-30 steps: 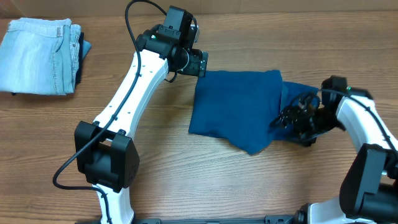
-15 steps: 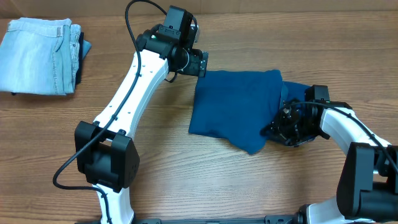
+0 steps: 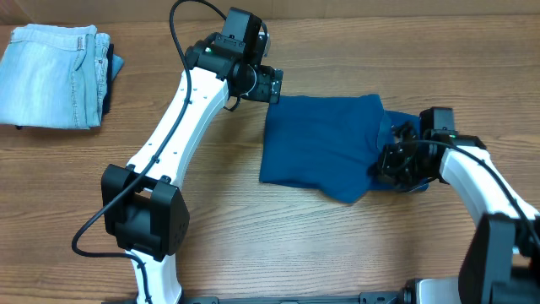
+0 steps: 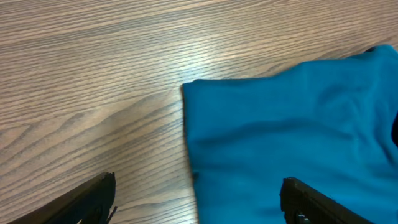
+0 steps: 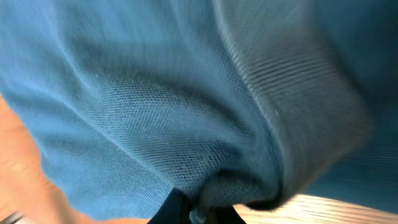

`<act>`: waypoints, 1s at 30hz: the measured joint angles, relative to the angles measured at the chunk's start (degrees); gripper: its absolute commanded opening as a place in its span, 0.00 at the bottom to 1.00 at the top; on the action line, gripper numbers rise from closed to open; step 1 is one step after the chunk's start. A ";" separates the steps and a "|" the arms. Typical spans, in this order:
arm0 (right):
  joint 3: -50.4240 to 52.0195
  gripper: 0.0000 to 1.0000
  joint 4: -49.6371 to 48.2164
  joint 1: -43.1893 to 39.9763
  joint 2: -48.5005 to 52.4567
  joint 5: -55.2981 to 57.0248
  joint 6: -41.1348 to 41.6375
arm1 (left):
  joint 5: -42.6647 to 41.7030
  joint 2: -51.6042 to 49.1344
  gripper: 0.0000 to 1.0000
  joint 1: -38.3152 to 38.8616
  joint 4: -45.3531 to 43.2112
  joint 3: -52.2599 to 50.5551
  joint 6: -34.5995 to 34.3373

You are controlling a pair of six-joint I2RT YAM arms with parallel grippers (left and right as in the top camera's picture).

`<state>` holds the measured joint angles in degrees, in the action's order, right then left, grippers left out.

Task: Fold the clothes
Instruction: 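Tuck and press the bundle's right edge inward with the right gripper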

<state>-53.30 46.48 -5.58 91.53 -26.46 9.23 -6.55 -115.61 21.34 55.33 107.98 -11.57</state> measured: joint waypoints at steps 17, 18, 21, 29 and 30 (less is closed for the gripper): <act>-1.14 0.71 12.63 0.00 -2.86 0.90 -0.04 | 0.39 0.00 0.89 0.00 -0.22 0.00 0.02; -1.14 0.71 13.38 0.00 -2.86 0.72 0.02 | 0.39 0.00 0.89 0.00 -0.42 0.00 0.02; -1.09 0.70 13.86 -0.02 -2.86 -0.17 0.00 | 0.39 0.00 0.89 0.00 -0.74 0.00 0.02; 4.37 0.70 8.02 0.00 -2.86 -5.46 1.81 | 0.42 0.00 0.89 0.00 -0.70 0.00 0.02; 5.38 0.70 5.79 0.00 -2.86 -6.80 2.80 | 0.39 0.00 0.89 0.00 -0.74 0.00 0.00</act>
<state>-47.92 52.27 -5.58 88.66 -33.26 12.03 -6.15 -115.61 21.34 54.59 107.98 -11.57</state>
